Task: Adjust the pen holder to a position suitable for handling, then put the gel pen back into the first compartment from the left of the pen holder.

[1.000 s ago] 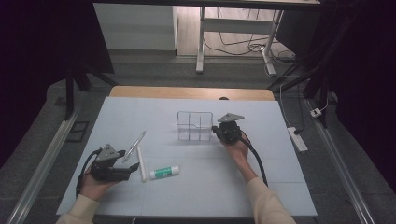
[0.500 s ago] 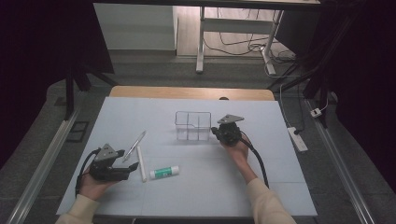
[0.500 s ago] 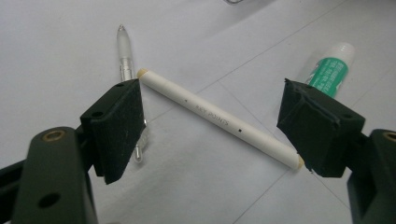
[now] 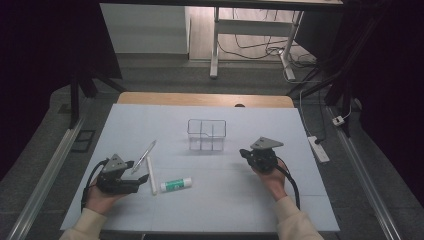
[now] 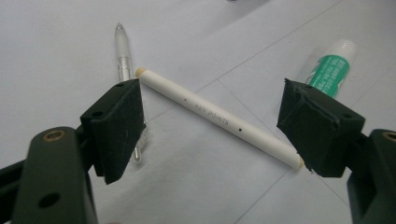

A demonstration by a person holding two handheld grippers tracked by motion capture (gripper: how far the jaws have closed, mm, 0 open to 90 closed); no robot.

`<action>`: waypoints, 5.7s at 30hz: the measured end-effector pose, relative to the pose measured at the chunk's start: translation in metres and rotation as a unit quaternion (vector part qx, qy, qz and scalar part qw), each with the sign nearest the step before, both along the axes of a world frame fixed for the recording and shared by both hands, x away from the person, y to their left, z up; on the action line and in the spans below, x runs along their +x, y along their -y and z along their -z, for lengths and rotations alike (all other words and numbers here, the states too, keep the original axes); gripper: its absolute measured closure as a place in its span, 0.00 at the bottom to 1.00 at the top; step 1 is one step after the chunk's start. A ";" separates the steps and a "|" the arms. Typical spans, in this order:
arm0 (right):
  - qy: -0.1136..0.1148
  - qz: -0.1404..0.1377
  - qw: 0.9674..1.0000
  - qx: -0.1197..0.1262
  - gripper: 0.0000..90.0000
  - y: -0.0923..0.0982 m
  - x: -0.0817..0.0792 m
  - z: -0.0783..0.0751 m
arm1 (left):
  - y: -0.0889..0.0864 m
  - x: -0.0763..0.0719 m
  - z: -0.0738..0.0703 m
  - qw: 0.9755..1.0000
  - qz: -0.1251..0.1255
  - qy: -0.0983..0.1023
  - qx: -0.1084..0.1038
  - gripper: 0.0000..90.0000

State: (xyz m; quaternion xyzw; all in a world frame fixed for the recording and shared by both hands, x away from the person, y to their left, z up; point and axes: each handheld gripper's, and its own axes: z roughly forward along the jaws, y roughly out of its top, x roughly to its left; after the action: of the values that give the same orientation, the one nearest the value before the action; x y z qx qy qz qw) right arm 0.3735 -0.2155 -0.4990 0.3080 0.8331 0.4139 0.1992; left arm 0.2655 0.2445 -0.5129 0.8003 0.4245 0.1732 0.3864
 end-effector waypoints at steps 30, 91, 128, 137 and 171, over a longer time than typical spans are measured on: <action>0.000 -0.030 0.999 0.023 0.56 0.068 -0.050 0.002 | -0.005 0.004 -0.002 1.000 -0.022 -0.016 0.011 0.28; 0.001 -0.027 1.000 -0.009 0.52 0.071 -0.050 0.006 | 0.012 0.104 -0.041 0.994 -0.044 -0.095 0.043 0.34; -0.001 -0.023 1.000 -0.020 0.51 0.072 -0.047 0.009 | 0.025 0.161 -0.003 0.977 -0.058 -0.177 0.104 0.56; 0.000 -0.020 1.000 -0.018 0.51 0.073 -0.047 0.008 | 0.022 0.163 0.003 0.974 -0.060 -0.189 0.108 0.68; 0.001 -0.012 1.000 -0.026 0.51 0.074 -0.046 0.008 | 0.018 0.155 -0.008 0.976 -0.064 -0.172 0.113 0.89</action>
State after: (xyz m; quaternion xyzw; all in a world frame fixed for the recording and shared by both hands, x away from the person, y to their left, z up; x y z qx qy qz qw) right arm 0.3272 -0.2896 -0.5073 0.2924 0.8469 0.3950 0.2030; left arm 0.4203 0.2264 -0.5049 0.8277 0.5129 0.1038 0.2027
